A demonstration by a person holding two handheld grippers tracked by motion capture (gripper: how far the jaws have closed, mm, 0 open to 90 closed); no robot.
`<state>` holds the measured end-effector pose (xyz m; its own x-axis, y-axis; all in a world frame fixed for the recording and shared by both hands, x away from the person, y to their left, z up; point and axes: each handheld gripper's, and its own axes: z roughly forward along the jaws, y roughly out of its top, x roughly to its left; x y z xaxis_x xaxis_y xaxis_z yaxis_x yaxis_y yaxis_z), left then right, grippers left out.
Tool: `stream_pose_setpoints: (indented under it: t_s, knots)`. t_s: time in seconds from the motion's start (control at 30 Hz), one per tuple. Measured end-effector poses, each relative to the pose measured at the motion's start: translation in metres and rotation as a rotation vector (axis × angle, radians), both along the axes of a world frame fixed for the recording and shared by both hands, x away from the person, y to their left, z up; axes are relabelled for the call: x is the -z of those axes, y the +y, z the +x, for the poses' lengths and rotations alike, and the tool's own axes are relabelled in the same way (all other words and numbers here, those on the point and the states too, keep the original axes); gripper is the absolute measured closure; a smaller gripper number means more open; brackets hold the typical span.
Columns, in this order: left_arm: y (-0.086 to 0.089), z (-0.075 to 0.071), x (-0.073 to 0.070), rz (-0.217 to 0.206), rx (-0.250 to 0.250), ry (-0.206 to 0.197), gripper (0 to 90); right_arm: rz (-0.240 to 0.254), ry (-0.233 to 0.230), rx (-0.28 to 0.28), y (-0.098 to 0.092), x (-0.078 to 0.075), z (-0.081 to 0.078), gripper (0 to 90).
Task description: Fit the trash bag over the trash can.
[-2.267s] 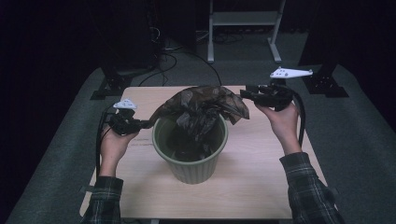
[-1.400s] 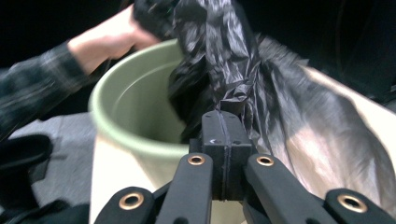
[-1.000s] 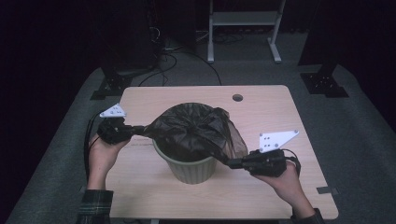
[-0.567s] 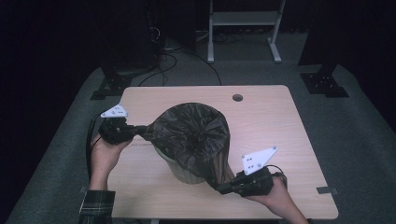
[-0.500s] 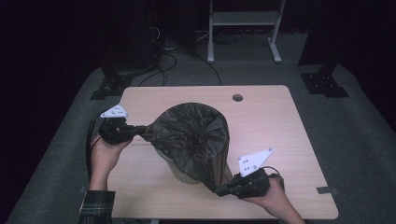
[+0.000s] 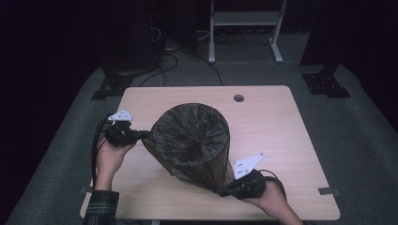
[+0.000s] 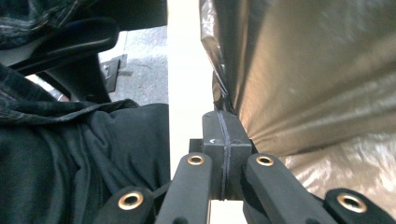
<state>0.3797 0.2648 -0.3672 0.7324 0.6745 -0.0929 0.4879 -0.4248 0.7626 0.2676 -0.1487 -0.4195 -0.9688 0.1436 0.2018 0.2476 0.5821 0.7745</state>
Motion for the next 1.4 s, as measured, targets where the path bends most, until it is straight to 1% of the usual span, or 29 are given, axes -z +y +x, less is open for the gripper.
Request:
stream_pose_setpoints:
  t_s: [0.03,0.07,0.1,0.17,0.23,0.3,0.33,0.37,0.43,0.47,0.5,0.53,0.6,0.63,0.67,0.73,0.77,0.8,0.83,0.87,0.9,0.93,0.97,1.03,1.07,1.13,1.2,1.23,1.4]
  knots:
    - [0.000,-0.001,0.000,-0.008,0.003,-0.003,90.0,0.014,-0.004,0.012,-0.004,0.001,0.000,78.2]
    - [0.000,-0.001,-0.002,-0.003,0.003,-0.006,90.0,0.026,-0.003,0.033,-0.008,-0.001,0.001,75.7]
    - [0.000,-0.001,-0.003,0.001,-0.001,-0.011,90.0,0.048,-0.016,0.046,-0.014,-0.007,0.000,73.4]
    - [0.000,0.000,-0.005,0.016,-0.008,-0.012,90.0,0.103,-0.038,0.062,-0.024,-0.022,-0.001,72.2]
    - [0.000,0.002,-0.006,0.024,-0.015,-0.019,90.0,0.141,-0.062,0.067,-0.031,-0.036,-0.003,69.9]
    - [0.000,0.003,-0.006,0.039,-0.023,-0.017,90.0,0.171,-0.102,0.099,-0.040,-0.056,-0.002,68.0]
    - [0.000,0.004,-0.005,0.035,-0.021,-0.018,90.0,0.180,-0.121,0.123,-0.043,-0.062,-0.001,66.8]
    - [-0.001,0.005,-0.005,0.041,-0.025,-0.019,90.0,0.197,-0.158,0.178,-0.049,-0.074,0.004,63.6]
    - [-0.002,0.007,-0.004,0.060,-0.027,-0.020,90.0,0.213,-0.176,0.244,-0.053,-0.086,0.012,59.9]
    - [-0.002,0.008,-0.004,0.055,-0.027,-0.018,90.0,0.223,-0.183,0.295,-0.055,-0.094,0.022,58.5]
    - [-0.004,0.009,-0.003,0.060,-0.028,-0.018,90.0,0.229,-0.181,0.318,-0.056,-0.098,0.029,56.7]
    - [-0.004,0.009,-0.003,0.059,-0.027,-0.019,90.0,0.243,-0.184,0.365,-0.057,-0.105,0.043,55.9]
    - [-0.005,0.010,-0.004,0.058,-0.025,-0.023,90.0,0.255,-0.174,0.390,-0.055,-0.110,0.058,55.5]
    - [-0.006,0.011,-0.003,0.064,-0.024,-0.024,90.0,0.258,-0.178,0.417,-0.052,-0.113,0.067,54.4]
    - [-0.007,0.012,-0.003,0.067,-0.025,-0.023,90.0,0.250,-0.167,0.438,-0.048,-0.115,0.079,54.3]
    - [-0.009,0.014,-0.003,0.075,-0.024,-0.024,90.0,0.231,-0.142,0.460,-0.040,-0.115,0.099,52.8]
    - [-0.009,0.016,-0.003,0.073,-0.023,-0.026,90.0,0.225,-0.126,0.460,-0.037,-0.113,0.106,53.0]
    - [-0.010,0.016,-0.002,0.068,-0.024,-0.026,90.0,0.220,-0.098,0.455,-0.032,-0.111,0.114,53.7]
    - [-0.011,0.018,-0.002,0.068,-0.023,-0.028,90.0,0.210,-0.094,0.465,-0.028,-0.108,0.120,56.3]
    - [-0.011,0.018,-0.001,0.070,-0.023,-0.029,90.0,0.196,-0.087,0.463,-0.025,-0.104,0.126,63.5]
    - [-0.012,0.019,-0.001,0.072,-0.021,-0.029,90.0,0.198,-0.082,0.460,-0.023,-0.102,0.128,69.6]
    - [-0.013,0.021,0.000,0.072,-0.023,-0.030,90.0,0.208,-0.090,0.464,-0.023,-0.101,0.129,76.7]
    - [-0.013,0.021,0.000,0.075,-0.024,-0.030,90.0,0.233,-0.093,0.456,-0.022,-0.099,0.130,81.8]
    - [-0.014,0.023,0.001,0.070,-0.025,-0.036,90.0,0.251,-0.115,0.463,-0.023,-0.099,0.129,90.0]
    - [-0.015,0.024,0.001,0.067,-0.025,-0.037,90.0,0.238,-0.137,0.480,-0.023,-0.099,0.129,90.0]
    - [-0.016,0.025,0.003,0.067,-0.028,-0.034,90.0,0.227,-0.136,0.483,-0.024,-0.096,0.131,90.0]
    - [-0.018,0.027,0.006,0.090,-0.034,-0.029,90.0,0.201,-0.151,0.518,-0.026,-0.093,0.133,90.0]
    - [-0.019,0.028,0.009,0.099,-0.036,-0.019,90.0,0.202,-0.143,0.534,-0.029,-0.090,0.136,90.0]
    - [-0.022,0.033,0.025,0.129,-0.035,0.016,90.0,0.172,-0.133,0.565,-0.035,-0.074,0.140,90.0]
